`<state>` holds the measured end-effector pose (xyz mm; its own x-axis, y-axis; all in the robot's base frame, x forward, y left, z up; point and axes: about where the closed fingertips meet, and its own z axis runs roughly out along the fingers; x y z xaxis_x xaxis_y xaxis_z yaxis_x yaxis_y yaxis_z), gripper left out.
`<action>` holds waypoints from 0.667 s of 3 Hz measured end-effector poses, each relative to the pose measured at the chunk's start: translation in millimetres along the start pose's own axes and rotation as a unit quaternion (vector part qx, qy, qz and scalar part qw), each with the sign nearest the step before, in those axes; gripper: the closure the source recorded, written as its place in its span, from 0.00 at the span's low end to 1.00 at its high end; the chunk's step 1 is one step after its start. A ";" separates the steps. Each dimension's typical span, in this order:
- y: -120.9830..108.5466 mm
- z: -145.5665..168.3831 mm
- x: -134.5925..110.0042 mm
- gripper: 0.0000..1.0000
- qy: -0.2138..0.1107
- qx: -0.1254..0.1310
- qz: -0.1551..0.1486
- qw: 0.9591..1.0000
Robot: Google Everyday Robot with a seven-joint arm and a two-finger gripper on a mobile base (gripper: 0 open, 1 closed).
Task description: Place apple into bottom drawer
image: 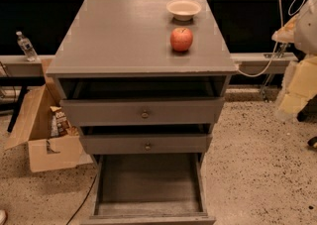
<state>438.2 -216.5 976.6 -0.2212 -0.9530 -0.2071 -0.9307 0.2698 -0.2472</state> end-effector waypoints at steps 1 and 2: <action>-3.2 -0.5 -0.9 0.00 -0.002 0.009 0.006 1.000; -36.1 18.6 -8.5 0.00 -0.051 0.027 0.048 0.997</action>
Offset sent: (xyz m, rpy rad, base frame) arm 0.1118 0.0030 -0.0188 0.2787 -0.1730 -0.1603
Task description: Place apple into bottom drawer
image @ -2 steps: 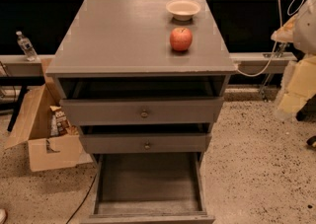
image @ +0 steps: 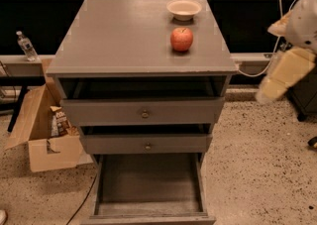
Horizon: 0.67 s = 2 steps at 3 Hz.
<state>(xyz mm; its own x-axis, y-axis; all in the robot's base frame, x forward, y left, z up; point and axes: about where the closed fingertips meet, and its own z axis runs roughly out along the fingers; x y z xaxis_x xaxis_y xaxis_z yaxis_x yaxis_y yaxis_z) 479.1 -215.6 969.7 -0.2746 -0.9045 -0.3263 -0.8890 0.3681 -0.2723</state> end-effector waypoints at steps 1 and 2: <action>-47.4 28.5 -24.5 0.00 -0.072 0.025 0.030 0.997; -94.0 56.0 -57.3 0.00 -0.141 0.057 0.056 0.987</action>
Offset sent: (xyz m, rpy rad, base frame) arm 0.1910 0.0493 -0.0068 0.4208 -0.2826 -0.1048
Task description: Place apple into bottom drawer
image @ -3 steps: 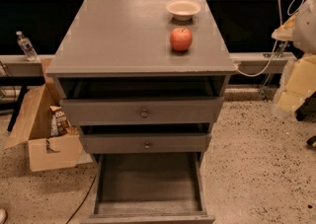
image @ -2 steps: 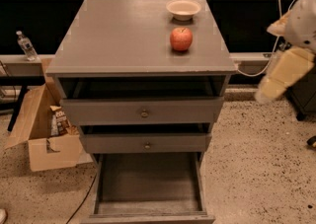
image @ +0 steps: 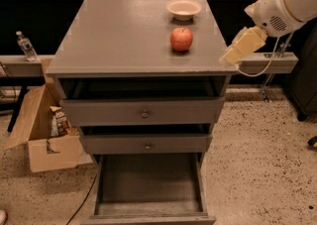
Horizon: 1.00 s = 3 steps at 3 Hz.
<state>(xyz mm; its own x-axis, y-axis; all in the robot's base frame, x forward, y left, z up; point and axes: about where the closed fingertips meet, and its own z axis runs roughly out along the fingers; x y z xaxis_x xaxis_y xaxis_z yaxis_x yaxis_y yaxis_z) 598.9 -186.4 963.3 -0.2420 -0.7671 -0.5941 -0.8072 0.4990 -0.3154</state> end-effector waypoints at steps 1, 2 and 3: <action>-0.1 0.2 -0.1 0.00 0.000 0.000 0.000 1.000; -9.8 27.8 -7.7 0.00 -0.031 -0.003 0.010 0.999; -29.3 69.5 -20.1 0.00 -0.071 -0.009 0.039 0.997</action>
Offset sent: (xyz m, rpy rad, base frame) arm 0.0620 0.0263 -0.0315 0.1549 -0.0474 0.0172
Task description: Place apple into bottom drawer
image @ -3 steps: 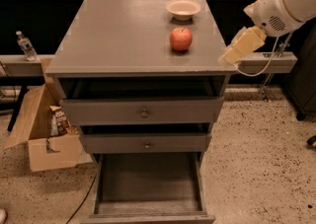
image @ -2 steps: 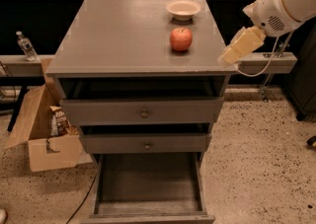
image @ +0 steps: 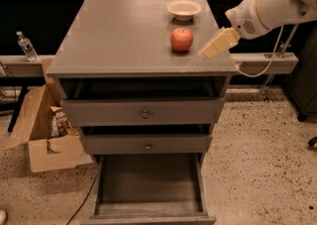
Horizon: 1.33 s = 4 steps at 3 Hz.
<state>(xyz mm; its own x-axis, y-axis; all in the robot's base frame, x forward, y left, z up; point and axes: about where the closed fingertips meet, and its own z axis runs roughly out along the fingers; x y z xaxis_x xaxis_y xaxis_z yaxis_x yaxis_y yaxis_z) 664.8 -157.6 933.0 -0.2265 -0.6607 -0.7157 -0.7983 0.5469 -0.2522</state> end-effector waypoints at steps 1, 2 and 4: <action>-13.9 43.0 -6.9 0.00 -0.025 -0.003 0.034 0.999; -21.4 77.9 -13.3 0.00 -0.041 -0.003 0.069 0.997; -17.1 130.2 -34.1 0.03 -0.063 -0.013 0.110 0.992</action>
Offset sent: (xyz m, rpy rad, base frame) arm 0.0966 0.0536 -0.0513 0.2216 0.0441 -0.1213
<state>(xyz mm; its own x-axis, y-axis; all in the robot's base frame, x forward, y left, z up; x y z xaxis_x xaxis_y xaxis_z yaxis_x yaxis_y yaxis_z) 758.9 -77.4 877.0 -0.3263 -0.4564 -0.8278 -0.7513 0.6566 -0.0659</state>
